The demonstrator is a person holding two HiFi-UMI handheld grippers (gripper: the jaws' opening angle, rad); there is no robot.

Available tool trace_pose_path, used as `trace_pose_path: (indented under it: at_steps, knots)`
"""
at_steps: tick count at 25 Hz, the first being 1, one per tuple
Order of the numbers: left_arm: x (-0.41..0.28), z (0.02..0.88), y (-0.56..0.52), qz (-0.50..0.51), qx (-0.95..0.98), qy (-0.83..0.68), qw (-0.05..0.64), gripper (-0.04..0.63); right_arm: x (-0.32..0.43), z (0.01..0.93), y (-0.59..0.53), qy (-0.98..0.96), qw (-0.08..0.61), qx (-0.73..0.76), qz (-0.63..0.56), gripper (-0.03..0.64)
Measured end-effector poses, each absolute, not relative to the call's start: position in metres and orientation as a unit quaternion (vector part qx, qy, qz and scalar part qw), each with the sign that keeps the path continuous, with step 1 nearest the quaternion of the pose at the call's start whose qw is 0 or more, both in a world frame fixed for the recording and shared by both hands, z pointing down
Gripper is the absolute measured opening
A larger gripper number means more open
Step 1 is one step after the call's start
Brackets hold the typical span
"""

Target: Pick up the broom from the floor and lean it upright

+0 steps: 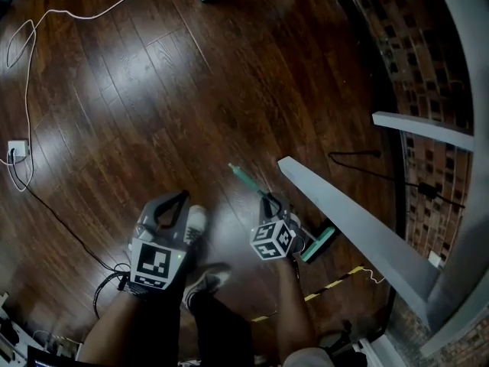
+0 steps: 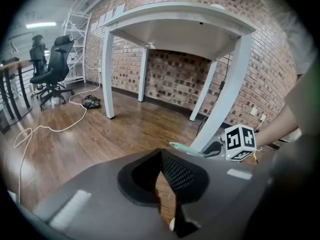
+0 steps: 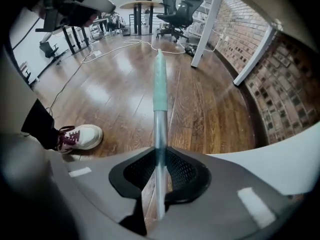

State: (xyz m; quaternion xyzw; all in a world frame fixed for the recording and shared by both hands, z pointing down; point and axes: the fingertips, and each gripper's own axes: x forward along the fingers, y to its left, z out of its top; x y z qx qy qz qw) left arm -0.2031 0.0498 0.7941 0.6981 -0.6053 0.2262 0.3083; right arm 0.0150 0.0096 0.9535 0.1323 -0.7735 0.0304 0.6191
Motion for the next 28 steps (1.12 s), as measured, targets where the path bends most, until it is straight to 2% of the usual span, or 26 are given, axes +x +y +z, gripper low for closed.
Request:
trace_pose_path:
  at_steps: [16, 28]
  knots:
    - [-0.164, 0.711, 0.027, 0.229, 0.75, -0.557, 0.274, 0.001, 0.078, 0.801, 0.013, -0.795, 0.554, 0.247, 0.007, 0.087]
    - [-0.082, 0.634, -0.008, 0.248, 0.781, -0.534, 0.209, 0.0, 0.147, 0.708, 0.022, -0.819, 0.504, 0.272, 0.02, 0.092]
